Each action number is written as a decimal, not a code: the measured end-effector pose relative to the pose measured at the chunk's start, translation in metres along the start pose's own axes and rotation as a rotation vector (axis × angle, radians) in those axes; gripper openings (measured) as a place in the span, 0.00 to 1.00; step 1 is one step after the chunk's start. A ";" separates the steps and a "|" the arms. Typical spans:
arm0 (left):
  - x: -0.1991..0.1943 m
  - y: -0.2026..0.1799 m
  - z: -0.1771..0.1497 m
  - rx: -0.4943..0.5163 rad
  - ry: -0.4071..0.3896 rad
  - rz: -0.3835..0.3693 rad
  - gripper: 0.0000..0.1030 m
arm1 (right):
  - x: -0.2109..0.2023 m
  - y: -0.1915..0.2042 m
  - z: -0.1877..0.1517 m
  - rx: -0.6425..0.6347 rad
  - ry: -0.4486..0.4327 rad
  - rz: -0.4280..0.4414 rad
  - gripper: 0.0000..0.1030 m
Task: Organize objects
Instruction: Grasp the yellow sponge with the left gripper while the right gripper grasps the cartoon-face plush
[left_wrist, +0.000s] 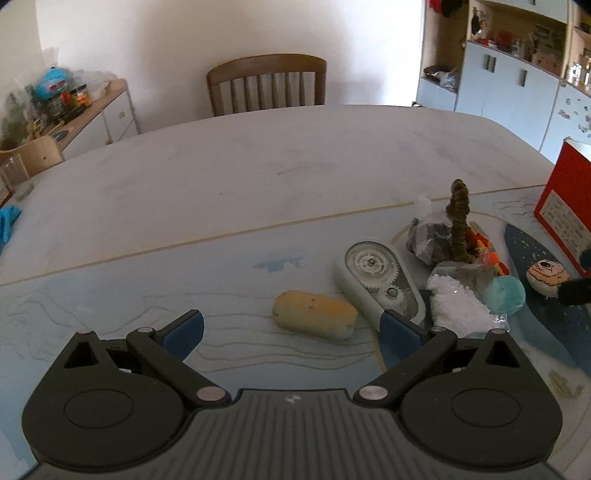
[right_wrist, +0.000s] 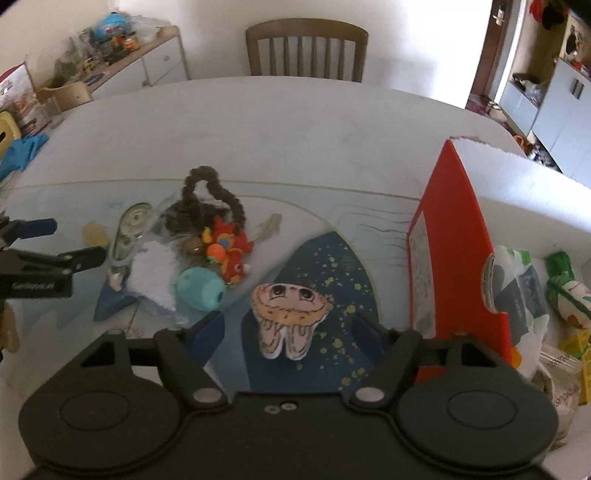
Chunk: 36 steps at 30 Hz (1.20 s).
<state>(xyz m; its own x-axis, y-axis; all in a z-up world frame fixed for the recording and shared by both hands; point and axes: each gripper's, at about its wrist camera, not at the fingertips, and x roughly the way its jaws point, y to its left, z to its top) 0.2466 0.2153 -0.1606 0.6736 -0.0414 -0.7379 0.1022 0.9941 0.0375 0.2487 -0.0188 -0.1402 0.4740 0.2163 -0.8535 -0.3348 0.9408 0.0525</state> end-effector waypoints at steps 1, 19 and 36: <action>0.000 0.000 0.000 0.001 -0.003 -0.006 0.99 | 0.003 -0.002 0.001 0.007 0.005 -0.001 0.71; 0.007 -0.002 -0.003 0.007 0.010 -0.055 0.50 | 0.025 -0.006 0.001 0.036 0.046 0.022 0.33; -0.036 -0.011 0.008 -0.008 -0.007 -0.054 0.49 | -0.028 -0.011 -0.008 0.085 -0.046 0.074 0.30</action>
<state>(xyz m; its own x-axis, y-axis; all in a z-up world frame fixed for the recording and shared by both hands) 0.2268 0.2052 -0.1289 0.6724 -0.0962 -0.7339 0.1331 0.9911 -0.0080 0.2327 -0.0368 -0.1208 0.4877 0.2957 -0.8214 -0.3011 0.9401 0.1597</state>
